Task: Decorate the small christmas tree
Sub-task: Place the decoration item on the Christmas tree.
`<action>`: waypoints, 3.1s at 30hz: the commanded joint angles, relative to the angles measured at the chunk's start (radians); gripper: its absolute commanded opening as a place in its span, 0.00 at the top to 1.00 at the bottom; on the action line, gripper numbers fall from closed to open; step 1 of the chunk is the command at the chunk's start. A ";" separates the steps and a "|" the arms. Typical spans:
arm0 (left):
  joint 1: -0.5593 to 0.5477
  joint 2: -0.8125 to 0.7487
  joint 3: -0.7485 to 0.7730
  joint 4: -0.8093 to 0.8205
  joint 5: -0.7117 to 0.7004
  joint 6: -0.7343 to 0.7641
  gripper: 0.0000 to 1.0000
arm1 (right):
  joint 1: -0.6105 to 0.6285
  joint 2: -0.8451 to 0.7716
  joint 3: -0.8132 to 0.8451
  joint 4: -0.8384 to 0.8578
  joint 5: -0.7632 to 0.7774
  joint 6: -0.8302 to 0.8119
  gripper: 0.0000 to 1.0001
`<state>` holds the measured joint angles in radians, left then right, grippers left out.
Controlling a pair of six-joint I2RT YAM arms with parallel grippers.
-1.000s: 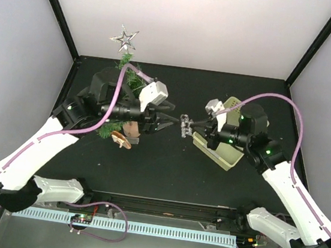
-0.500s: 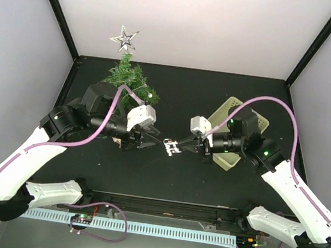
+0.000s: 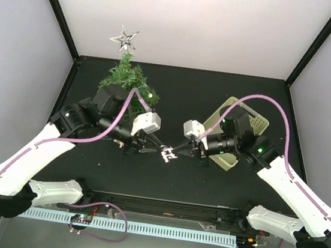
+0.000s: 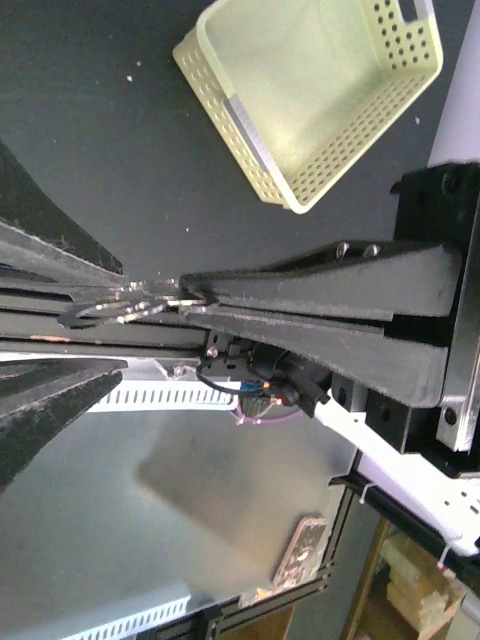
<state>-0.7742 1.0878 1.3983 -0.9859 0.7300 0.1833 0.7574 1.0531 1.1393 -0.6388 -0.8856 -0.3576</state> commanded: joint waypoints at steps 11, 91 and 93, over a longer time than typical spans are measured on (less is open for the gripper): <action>-0.004 0.012 -0.018 -0.052 0.108 0.089 0.98 | 0.024 0.020 0.026 0.016 0.088 0.060 0.91; 0.010 -0.637 -0.615 0.875 -0.652 -0.737 0.42 | 0.003 0.114 -0.175 1.073 0.093 0.810 0.99; 0.010 -0.653 -0.613 0.819 -0.697 -0.704 0.39 | -0.033 0.137 -0.117 0.997 0.015 0.717 0.99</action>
<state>-0.7715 0.4469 0.7422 -0.0181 0.1394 -0.5716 0.7807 1.1870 0.9169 0.5278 -0.7933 0.5804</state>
